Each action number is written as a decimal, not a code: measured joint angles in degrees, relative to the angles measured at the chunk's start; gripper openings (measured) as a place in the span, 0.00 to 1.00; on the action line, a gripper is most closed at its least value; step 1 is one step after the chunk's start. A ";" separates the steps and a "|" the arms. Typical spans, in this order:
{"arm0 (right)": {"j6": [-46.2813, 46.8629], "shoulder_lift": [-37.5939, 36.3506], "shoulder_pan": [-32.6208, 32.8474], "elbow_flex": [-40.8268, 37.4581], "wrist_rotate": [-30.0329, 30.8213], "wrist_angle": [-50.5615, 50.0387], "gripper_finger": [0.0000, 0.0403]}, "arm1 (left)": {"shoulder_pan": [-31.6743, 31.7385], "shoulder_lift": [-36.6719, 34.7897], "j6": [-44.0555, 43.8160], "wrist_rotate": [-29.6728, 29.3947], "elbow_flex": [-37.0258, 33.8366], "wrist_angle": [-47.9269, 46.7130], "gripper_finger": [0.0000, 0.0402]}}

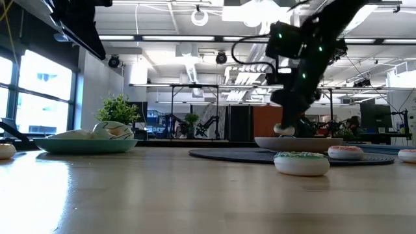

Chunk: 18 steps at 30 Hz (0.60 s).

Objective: Pick & Place donuts
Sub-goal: Put the top green donut into the white plate

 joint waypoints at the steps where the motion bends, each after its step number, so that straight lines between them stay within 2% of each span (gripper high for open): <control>1: -0.10 0.00 -0.83 -1.54 -0.07 2.09 0.05 | -0.02 0.00 -0.04 0.00 0.02 0.01 0.29; 9: -8.07 0.00 -4.60 -5.64 1.66 4.97 0.10 | 0.00 0.00 -0.10 -0.32 0.02 0.24 0.29; 18: -14.02 -0.33 -4.37 -1.10 0.94 3.36 0.26 | -0.02 0.00 -0.30 -0.59 0.02 0.24 0.29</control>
